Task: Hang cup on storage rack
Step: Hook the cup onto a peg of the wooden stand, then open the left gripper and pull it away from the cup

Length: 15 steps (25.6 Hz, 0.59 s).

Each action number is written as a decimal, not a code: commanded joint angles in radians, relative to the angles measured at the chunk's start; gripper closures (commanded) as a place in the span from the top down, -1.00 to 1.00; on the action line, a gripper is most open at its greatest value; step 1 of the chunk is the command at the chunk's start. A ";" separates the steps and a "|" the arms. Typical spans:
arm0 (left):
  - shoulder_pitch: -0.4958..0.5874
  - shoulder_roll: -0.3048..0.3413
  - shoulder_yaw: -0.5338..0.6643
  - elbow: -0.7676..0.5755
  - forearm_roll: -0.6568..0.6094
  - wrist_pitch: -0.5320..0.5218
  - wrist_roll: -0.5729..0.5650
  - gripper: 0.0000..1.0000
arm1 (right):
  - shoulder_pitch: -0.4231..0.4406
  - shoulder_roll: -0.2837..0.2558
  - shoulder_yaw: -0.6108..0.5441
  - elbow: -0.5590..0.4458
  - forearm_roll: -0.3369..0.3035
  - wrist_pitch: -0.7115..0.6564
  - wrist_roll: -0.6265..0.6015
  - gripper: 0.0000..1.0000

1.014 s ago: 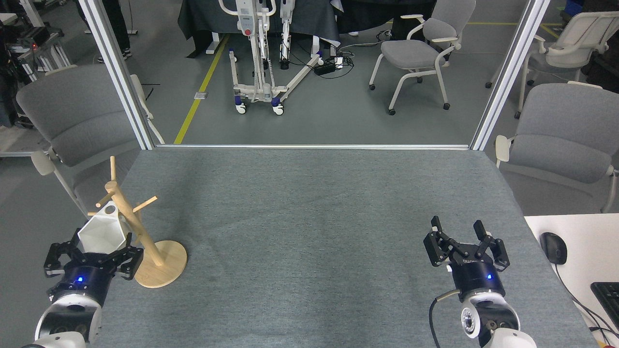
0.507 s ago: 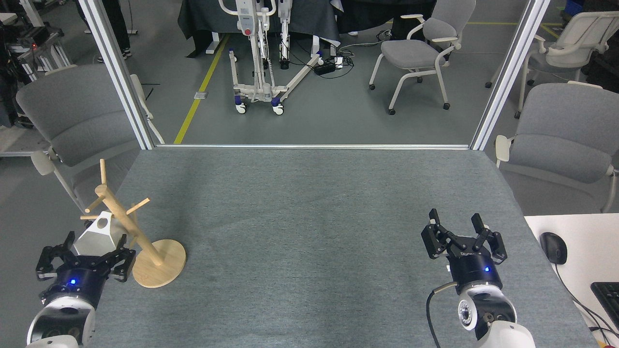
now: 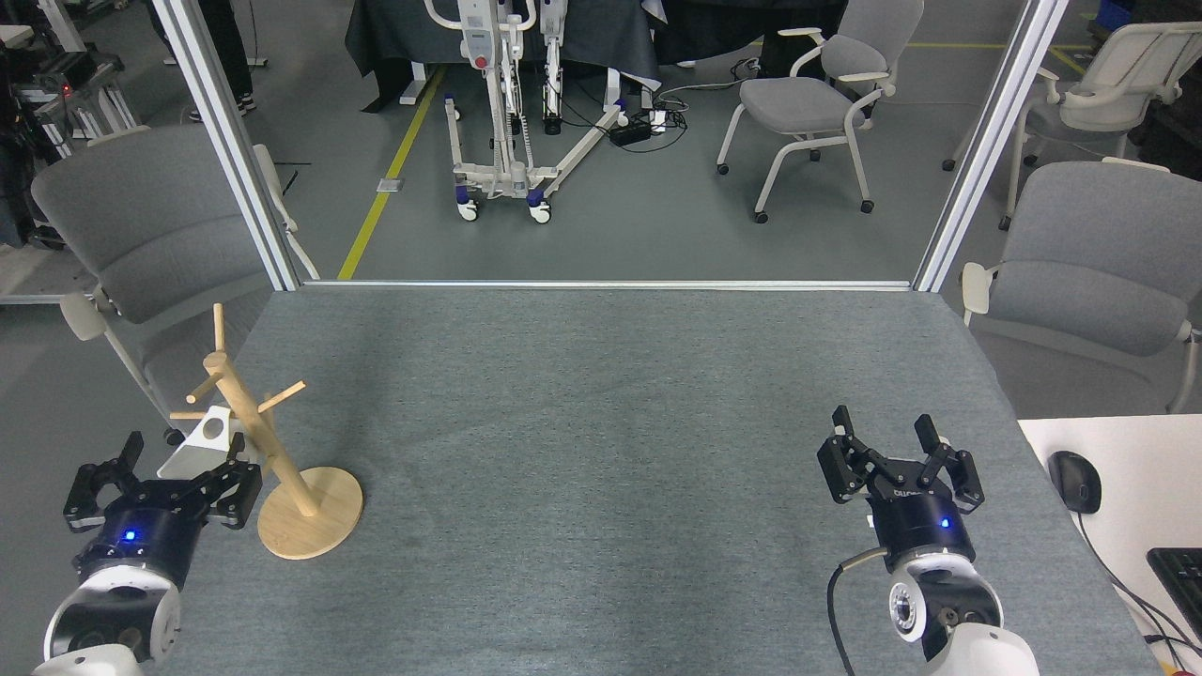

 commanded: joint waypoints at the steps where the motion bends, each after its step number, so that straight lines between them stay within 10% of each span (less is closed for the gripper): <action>1: 0.010 0.011 0.012 -0.009 0.047 -0.005 0.000 0.98 | 0.000 0.000 0.000 0.001 0.000 -0.003 -0.001 1.00; 15: 0.251 -0.114 0.139 -0.246 0.173 -0.253 0.043 0.98 | -0.001 -0.002 0.000 0.001 0.000 0.001 -0.001 0.99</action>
